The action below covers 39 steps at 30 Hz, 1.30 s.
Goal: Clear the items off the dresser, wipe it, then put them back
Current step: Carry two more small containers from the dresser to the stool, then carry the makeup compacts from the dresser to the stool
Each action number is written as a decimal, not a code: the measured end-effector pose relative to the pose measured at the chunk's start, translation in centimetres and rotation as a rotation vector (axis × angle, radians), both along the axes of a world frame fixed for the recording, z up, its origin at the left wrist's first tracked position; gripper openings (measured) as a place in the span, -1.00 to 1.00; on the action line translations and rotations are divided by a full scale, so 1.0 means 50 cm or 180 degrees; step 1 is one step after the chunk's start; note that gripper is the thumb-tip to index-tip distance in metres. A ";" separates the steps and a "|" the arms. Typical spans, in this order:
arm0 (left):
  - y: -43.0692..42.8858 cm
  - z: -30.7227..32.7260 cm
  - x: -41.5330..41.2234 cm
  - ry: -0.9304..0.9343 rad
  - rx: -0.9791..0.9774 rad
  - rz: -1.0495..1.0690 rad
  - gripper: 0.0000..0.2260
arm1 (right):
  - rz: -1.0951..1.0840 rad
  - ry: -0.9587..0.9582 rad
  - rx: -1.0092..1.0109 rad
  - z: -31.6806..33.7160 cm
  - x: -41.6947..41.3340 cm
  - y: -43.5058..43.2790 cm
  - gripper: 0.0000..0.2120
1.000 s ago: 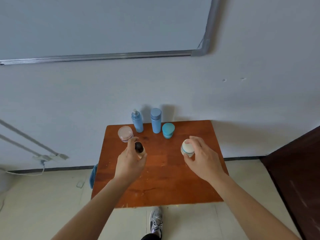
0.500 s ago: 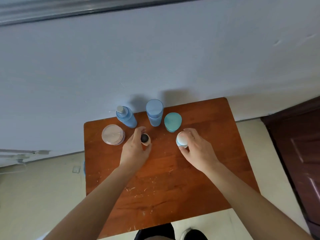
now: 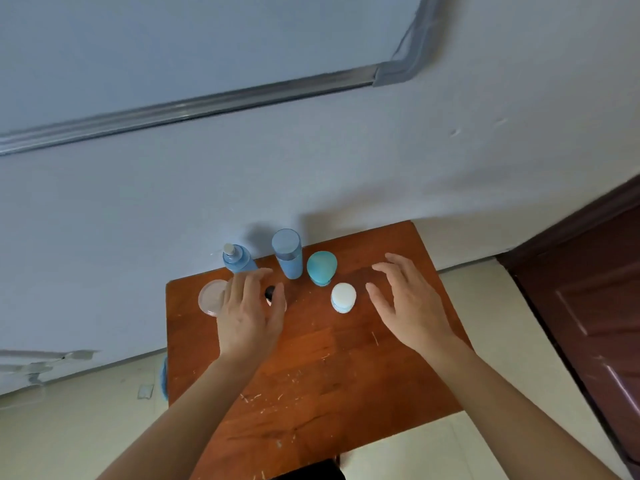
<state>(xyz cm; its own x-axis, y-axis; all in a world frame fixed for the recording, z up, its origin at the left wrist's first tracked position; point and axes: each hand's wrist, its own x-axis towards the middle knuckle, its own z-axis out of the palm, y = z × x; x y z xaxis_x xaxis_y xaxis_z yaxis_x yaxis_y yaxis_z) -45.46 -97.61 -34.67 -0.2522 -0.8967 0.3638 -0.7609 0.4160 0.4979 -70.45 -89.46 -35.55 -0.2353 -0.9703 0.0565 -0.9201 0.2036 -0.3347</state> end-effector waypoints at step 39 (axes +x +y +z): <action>1.794 0.221 -1.022 -0.0432 -0.1365 -0.6094 -0.43 | -0.5958 0.0932 0.0312 0.181 -0.226 2.067 -0.30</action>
<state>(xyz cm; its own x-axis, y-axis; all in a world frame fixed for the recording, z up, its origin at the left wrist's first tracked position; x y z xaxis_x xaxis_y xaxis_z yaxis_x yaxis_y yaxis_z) -96.54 -7.89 -23.59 -0.6596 0.6682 0.3440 0.7404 0.6565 0.1446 -81.76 13.90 -26.49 -0.8380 0.4837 0.2524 0.4577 0.8751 -0.1576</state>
